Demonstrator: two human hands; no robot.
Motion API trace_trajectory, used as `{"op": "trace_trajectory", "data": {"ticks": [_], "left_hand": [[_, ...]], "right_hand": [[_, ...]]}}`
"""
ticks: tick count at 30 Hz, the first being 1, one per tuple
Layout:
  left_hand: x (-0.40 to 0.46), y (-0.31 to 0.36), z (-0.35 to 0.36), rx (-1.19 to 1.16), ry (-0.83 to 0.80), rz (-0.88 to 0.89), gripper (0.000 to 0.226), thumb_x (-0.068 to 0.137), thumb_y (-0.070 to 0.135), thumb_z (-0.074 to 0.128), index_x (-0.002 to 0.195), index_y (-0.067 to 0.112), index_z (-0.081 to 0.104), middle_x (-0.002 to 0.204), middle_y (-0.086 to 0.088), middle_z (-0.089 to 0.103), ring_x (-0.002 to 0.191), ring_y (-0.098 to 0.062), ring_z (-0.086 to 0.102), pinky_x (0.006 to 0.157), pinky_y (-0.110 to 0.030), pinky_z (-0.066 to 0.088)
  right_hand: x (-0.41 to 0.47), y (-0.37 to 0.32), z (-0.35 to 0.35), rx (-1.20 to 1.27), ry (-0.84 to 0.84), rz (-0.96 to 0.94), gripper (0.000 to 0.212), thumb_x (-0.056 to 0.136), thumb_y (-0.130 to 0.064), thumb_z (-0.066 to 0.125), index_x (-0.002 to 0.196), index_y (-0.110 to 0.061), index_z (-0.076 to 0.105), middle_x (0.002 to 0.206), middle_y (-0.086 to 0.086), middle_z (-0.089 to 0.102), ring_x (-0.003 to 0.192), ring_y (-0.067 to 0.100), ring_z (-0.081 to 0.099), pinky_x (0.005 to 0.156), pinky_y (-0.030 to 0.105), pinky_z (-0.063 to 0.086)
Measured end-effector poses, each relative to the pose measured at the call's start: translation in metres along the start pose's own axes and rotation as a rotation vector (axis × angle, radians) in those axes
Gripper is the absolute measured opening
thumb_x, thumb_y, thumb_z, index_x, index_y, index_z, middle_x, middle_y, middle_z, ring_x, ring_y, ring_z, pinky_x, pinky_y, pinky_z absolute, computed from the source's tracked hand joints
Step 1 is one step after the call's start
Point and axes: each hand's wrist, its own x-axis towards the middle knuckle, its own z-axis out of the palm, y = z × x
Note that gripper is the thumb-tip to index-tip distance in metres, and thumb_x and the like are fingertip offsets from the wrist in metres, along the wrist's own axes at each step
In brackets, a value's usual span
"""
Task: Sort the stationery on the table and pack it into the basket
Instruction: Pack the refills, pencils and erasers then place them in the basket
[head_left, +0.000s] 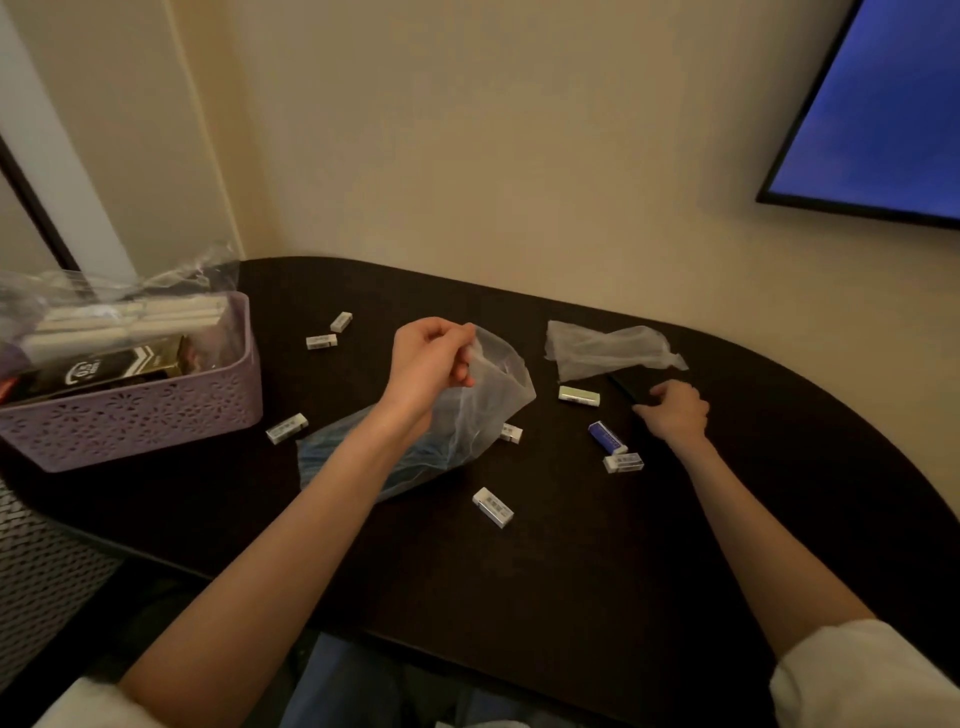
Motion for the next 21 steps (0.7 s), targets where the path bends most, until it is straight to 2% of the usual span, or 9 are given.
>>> {"op": "trace_trajectory", "data": {"ticks": [4, 7, 12, 15, 18, 19, 21], "left_hand": [[0.002, -0.005, -0.002, 0.017, -0.002, -0.018, 0.014, 0.095, 0.010, 0.056, 0.095, -0.001, 0.065, 0.065, -0.003, 0.057, 0.051, -0.008, 0.051, 0.053, -0.020, 0.051], [0.002, -0.009, -0.005, 0.030, -0.001, -0.028, 0.014, 0.095, 0.009, 0.056, 0.096, -0.002, 0.065, 0.065, -0.003, 0.057, 0.051, -0.008, 0.051, 0.053, -0.020, 0.051], [0.003, -0.011, -0.007, 0.049, 0.013, -0.036, 0.014, 0.096, 0.010, 0.056, 0.096, -0.001, 0.065, 0.065, -0.002, 0.058, 0.050, -0.007, 0.052, 0.053, -0.020, 0.051], [0.004, -0.010, -0.005, 0.050, 0.002, -0.040, 0.014, 0.096, 0.010, 0.056, 0.097, -0.001, 0.064, 0.066, -0.003, 0.057, 0.051, -0.007, 0.052, 0.052, -0.019, 0.051], [0.003, -0.008, -0.003, 0.052, -0.004, -0.031, 0.014, 0.096, 0.010, 0.056, 0.097, -0.001, 0.064, 0.067, -0.003, 0.057, 0.051, -0.007, 0.052, 0.052, -0.018, 0.051], [0.003, -0.007, -0.002, 0.051, -0.002, -0.028, 0.014, 0.096, 0.010, 0.056, 0.097, -0.001, 0.064, 0.067, -0.004, 0.057, 0.052, -0.007, 0.052, 0.052, -0.018, 0.051], [0.003, -0.006, -0.003, 0.048, 0.004, -0.022, 0.015, 0.096, 0.010, 0.056, 0.098, -0.002, 0.065, 0.067, -0.004, 0.057, 0.052, -0.007, 0.052, 0.052, -0.018, 0.051]], "right_hand": [[-0.002, 0.001, 0.005, 0.070, 0.048, -0.031, 0.033, 0.087, -0.018, 0.068, 0.119, -0.010, 0.061, 0.120, 0.013, 0.061, 0.117, 0.029, 0.054, 0.099, 0.045, 0.047], [-0.010, -0.005, 0.002, 0.014, -0.002, -0.068, 0.023, 0.091, -0.012, 0.062, 0.113, -0.007, 0.061, 0.110, 0.012, 0.063, 0.107, 0.026, 0.060, 0.092, 0.041, 0.051], [-0.033, -0.027, -0.021, -0.265, -0.203, -0.093, 0.033, 0.087, -0.018, 0.067, 0.115, -0.008, 0.053, 0.105, 0.009, 0.054, 0.098, 0.023, 0.056, 0.080, 0.033, 0.047], [-0.049, -0.037, -0.037, -0.299, -0.262, -0.093, 0.033, 0.087, -0.020, 0.068, 0.114, -0.009, 0.051, 0.102, 0.007, 0.053, 0.101, 0.023, 0.056, 0.078, 0.031, 0.044], [-0.061, -0.051, -0.047, -0.063, -0.148, -0.230, 0.011, 0.091, -0.018, 0.062, 0.089, -0.011, 0.054, 0.079, 0.002, 0.053, 0.075, 0.014, 0.055, 0.063, 0.023, 0.042], [-0.066, -0.058, -0.051, 0.081, -0.107, -0.299, 0.010, 0.092, -0.016, 0.059, 0.085, -0.011, 0.056, 0.076, 0.001, 0.053, 0.070, 0.013, 0.054, 0.059, 0.022, 0.040], [-0.080, -0.074, -0.058, 0.420, -0.017, -0.402, 0.006, 0.093, -0.014, 0.055, 0.089, -0.010, 0.058, 0.077, 0.001, 0.053, 0.069, 0.011, 0.052, 0.059, 0.020, 0.041]]}}
